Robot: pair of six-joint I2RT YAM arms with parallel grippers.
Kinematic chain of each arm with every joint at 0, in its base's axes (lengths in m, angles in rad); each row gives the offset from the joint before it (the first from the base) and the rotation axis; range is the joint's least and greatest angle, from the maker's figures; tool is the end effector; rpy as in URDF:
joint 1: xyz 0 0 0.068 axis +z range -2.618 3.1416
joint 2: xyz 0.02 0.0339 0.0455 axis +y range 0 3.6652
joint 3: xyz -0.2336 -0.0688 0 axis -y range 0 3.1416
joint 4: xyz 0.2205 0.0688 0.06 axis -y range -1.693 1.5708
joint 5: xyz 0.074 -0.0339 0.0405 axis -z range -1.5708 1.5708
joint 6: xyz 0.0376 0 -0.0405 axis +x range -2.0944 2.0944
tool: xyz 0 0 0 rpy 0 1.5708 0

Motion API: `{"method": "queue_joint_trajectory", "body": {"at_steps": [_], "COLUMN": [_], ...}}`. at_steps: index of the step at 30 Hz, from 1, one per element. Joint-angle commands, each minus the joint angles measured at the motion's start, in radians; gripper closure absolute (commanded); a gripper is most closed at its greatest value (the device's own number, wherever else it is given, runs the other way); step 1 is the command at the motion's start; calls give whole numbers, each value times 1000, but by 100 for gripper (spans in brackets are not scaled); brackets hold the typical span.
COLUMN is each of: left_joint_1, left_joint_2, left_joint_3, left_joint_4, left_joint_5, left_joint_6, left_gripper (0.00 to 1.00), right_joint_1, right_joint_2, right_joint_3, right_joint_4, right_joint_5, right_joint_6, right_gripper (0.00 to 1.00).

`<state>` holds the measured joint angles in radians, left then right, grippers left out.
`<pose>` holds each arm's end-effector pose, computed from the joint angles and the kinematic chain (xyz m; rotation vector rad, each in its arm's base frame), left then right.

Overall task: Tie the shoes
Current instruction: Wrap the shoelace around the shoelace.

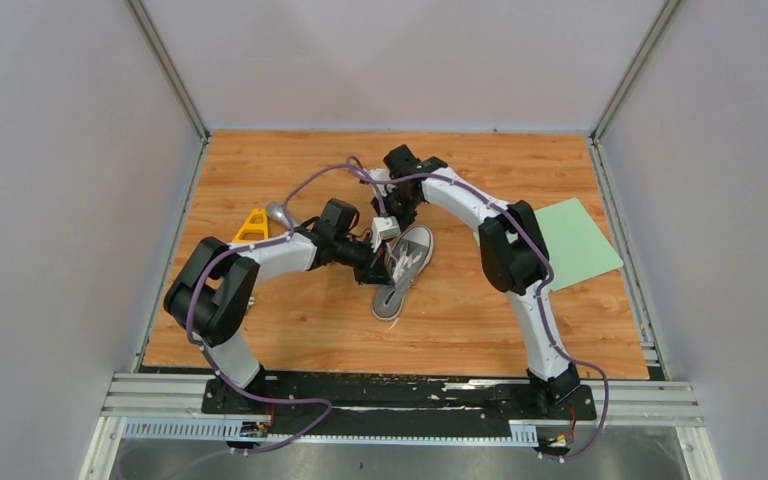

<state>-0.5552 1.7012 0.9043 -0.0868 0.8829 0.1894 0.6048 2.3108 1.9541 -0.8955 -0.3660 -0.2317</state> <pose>0.2477 -0.1878 0.1537 1.2231 2.0416 -1.2431 0.3537 0.2608 0.1616 -1.2294 2.5582 0.6005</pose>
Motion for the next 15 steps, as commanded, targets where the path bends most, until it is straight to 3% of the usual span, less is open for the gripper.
{"method": "queue_joint_trajectory", "body": {"at_steps": [1, 4, 9, 15], "left_joint_1": [-9, -9, -8, -9], "left_joint_2": [-49, -45, -34, -34], "left_joint_3": [27, 52, 76, 73], "left_joint_4": [-87, -109, -141, -136], "left_joint_5": [1, -3, -6, -6], "left_joint_6": [42, 46, 55, 46], "left_gripper": [98, 98, 98, 98], "right_joint_1": [-65, -78, -70, -7], "right_joint_2": [-115, -152, -184, -102], "right_joint_3": [58, 30, -12, -7], "right_joint_4": [-17, -16, -14, 6], "right_joint_5": [-190, -259, -212, 7], "right_joint_6": [42, 68, 100, 147], "right_gripper": [100, 100, 100, 54]}}
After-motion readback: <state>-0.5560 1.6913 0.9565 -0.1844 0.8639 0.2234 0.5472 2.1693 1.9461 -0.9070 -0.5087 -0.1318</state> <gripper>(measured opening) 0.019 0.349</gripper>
